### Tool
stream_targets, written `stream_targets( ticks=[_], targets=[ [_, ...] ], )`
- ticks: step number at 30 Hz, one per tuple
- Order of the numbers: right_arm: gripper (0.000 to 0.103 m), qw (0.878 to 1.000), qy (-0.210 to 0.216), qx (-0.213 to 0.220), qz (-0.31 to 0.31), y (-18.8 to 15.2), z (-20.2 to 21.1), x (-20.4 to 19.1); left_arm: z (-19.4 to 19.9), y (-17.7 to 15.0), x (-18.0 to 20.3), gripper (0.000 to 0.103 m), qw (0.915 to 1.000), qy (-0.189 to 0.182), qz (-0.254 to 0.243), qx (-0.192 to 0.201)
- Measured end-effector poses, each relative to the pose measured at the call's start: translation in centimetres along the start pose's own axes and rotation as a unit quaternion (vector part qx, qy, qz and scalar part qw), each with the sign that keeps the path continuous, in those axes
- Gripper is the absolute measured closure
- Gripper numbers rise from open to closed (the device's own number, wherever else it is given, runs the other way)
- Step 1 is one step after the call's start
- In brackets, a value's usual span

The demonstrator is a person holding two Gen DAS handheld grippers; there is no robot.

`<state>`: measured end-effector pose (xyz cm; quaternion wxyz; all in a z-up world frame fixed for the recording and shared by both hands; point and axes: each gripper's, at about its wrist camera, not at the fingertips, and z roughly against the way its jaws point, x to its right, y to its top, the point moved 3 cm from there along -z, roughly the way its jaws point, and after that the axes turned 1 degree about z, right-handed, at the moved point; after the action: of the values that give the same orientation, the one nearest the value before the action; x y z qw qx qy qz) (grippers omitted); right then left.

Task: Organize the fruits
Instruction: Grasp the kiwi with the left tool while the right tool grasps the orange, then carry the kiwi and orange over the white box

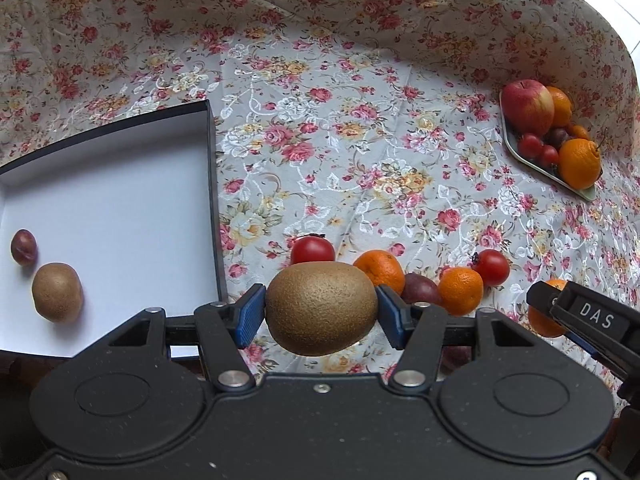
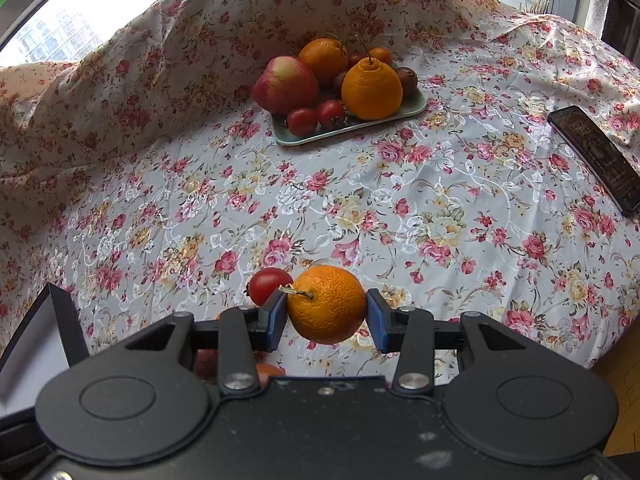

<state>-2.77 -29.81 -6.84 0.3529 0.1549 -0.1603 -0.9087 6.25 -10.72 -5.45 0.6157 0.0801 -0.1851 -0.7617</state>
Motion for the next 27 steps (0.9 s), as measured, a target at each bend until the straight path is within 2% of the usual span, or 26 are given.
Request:
stream_targets(
  ticks=[8, 15, 27],
  targets=[
    [0.059, 0.999, 0.038, -0.026, 0.001, -0.3, -0.3, -3.3, 1.7, 0.8, -3.3, 0.041, 0.9992, 0.022, 0.015, 0.031],
    [0.059, 0.997, 0.062, -0.021, 0.036, -1.2, 0.2, -8.0, 2.7, 1.1, -7.8, 0.041, 0.9971, 0.035, 0.053, 0.042],
    [0.059, 0.983, 0.143, -0.024, 0.11, -3.6, 1.5, -16.8, 3.9, 1.2, -15.3, 0.041, 0.988, 0.081, 0.12, 0.053]
  ],
)
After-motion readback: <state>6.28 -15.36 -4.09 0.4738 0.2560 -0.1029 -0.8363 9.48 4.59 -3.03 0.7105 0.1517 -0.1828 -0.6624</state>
